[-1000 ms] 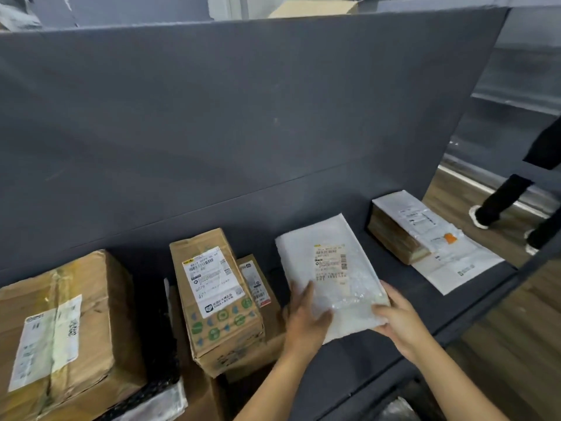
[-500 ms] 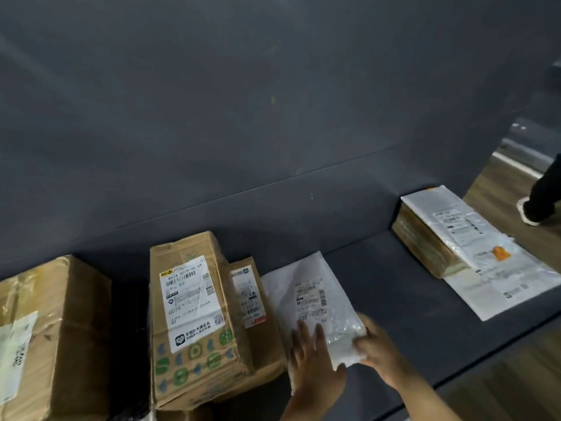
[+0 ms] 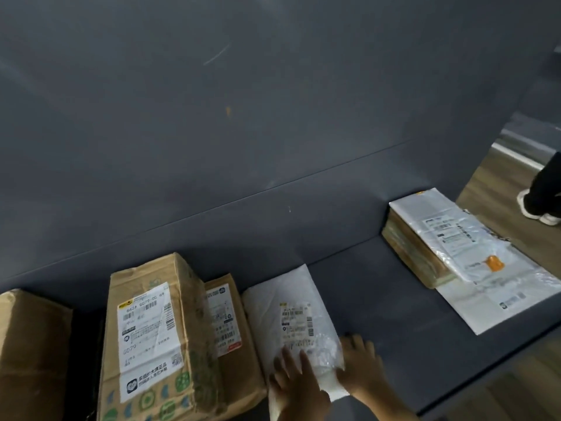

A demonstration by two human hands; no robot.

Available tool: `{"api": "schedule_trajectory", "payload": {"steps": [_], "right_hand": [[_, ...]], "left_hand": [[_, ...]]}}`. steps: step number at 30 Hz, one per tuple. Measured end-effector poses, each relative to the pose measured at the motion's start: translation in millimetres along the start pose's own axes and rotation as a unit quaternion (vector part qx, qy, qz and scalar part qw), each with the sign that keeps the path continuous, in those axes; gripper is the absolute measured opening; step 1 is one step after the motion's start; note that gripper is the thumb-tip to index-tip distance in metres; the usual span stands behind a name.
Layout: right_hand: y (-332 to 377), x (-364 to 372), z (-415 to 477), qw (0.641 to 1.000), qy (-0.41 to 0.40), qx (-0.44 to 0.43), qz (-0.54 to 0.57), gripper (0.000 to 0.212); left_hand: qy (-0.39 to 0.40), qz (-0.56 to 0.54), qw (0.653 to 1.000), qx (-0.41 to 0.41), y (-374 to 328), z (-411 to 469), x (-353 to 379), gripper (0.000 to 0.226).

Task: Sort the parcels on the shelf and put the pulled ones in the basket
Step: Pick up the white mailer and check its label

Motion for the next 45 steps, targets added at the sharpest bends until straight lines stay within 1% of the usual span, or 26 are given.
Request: {"api": "schedule_trajectory", "payload": {"steps": [1,2,3,5,8,10,11,13,15,16,19,20,22,23,24,26,31,33,35,37,38,40,41,42,44,45], "right_hand": [[-4.3,-10.0,-1.7,1.000,-0.016,-0.002,-0.001,0.063],[-10.1,-22.3,-2.2,0.999,-0.052,-0.007,0.008,0.066],[-17.5,-38.7,-3.6,0.994,-0.101,-0.014,0.031,0.065],[-38.5,-82.9,-11.6,0.967,-0.239,-0.033,0.088,0.058],[-92.5,-140.4,-23.4,0.895,-0.426,0.005,0.128,0.052],[-134.1,-169.4,-32.5,0.839,-0.497,0.084,0.204,0.057],[-157.3,-178.0,-35.8,0.807,-0.507,0.138,0.269,0.060],[-199.6,-180.5,-34.3,0.741,-0.472,0.240,0.413,0.070],[-226.9,-166.5,-23.8,0.681,-0.392,0.291,0.546,0.080],[-233.0,-155.7,-16.1,0.660,-0.346,0.296,0.598,0.079],[-229.8,-130.3,8.0,0.610,-0.249,0.258,0.707,0.061],[-224.8,-125.2,15.5,0.580,-0.226,0.249,0.742,0.057],[-212.4,-122.7,24.0,0.501,-0.195,0.243,0.807,0.052],[-208.2,-123.9,27.5,0.476,-0.192,0.243,0.823,0.049],[-206.1,-126.2,30.2,0.470,-0.194,0.244,0.826,0.046],[-203.6,-132.0,34.3,0.476,-0.196,0.243,0.822,0.044],[-202.4,-142.7,24.4,0.469,-0.196,0.253,0.823,0.051],[-197.7,-148.0,9.8,0.470,-0.207,0.230,0.827,0.050],[-184.7,-150.3,-9.8,0.453,-0.210,0.199,0.843,0.045],[-164.1,-148.3,-28.6,0.428,-0.196,0.153,0.869,0.043],[-150.8,-146.5,-37.6,0.420,-0.184,0.123,0.880,0.042],[-121.0,-143.2,-54.4,0.430,-0.153,0.061,0.888,0.040],[-106.5,-140.5,-61.0,0.446,-0.137,0.033,0.884,0.040],[-92.8,-136.9,-65.5,0.463,-0.121,0.006,0.878,0.044],[-70.4,-130.7,-72.3,0.481,-0.095,-0.041,0.870,0.052],[-62.2,-130.6,-76.4,0.486,-0.092,-0.059,0.867,0.053]], "left_hand": [[0.031,-0.021,0.999,-0.023,-10.7,-4.5,-9.9,0.101],[0.027,-0.027,0.999,-0.031,-22.0,-2.7,-18.7,0.087],[0.026,-0.031,0.999,-0.026,-34.1,1.8,-25.0,0.079],[0.006,-0.039,0.999,0.015,-66.1,12.1,-38.0,0.074],[-0.034,-0.103,0.989,0.099,-120.7,21.0,-58.7,0.070],[-0.032,-0.129,0.981,0.144,-157.6,25.7,-67.4,0.068],[-0.026,-0.139,0.977,0.160,-175.1,25.8,-70.2,0.067],[-0.020,-0.145,0.972,0.185,-203.4,24.2,-70.7,0.065],[-0.017,-0.129,0.970,0.205,-223.1,21.0,-66.7,0.064],[-0.015,-0.125,0.970,0.209,-228.8,19.4,-62.9,0.064],[0.013,-0.128,0.972,0.195,-230.9,15.2,-48.3,0.064],[0.023,-0.129,0.973,0.191,-228.4,13.7,-44.7,0.064],[0.042,-0.136,0.973,0.182,-222.1,13.6,-40.8,0.065],[0.047,-0.139,0.973,0.177,-218.3,14.4,-41.5,0.066],[0.048,-0.144,0.973,0.172,-214.3,15.9,-44.0,0.066],[0.046,-0.151,0.974,0.162,-205.5,20.5,-52.0,0.067],[0.035,-0.167,0.976,0.138,-179.9,31.6,-70.6,0.066],[0.024,-0.199,0.970,0.140,-173.9,31.9,-77.5,0.064],[0.022,-0.261,0.953,0.150,-173.6,28.4,-86.8,0.062],[0.034,-0.348,0.923,0.160,-178.5,19.3,-99.6,0.057],[0.051,-0.410,0.896,0.162,-181.6,14.4,-106.2,0.053],[0.109,-0.560,0.803,0.171,-187.5,3.1,-117.6,0.041],[0.127,-0.614,0.758,0.182,-188.6,-2.2,-124.4,0.034],[0.125,-0.647,0.725,0.200,-186.7,-6.7,-133.1,0.029],[0.098,-0.672,0.695,0.235,-175.4,-13.4,-150.0,0.027],[0.086,-0.674,0.692,0.244,-167.3,-15.8,-156.7,0.028]]}}
Point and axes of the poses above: each hand's wrist, its own z-axis towards the middle knuckle, its own x-axis out of the palm, y = z × x, the point moved 6 cm from there along z, towards the middle knuckle, and after that the axes turned 4 degrees about -z, right-handed, at the moved point
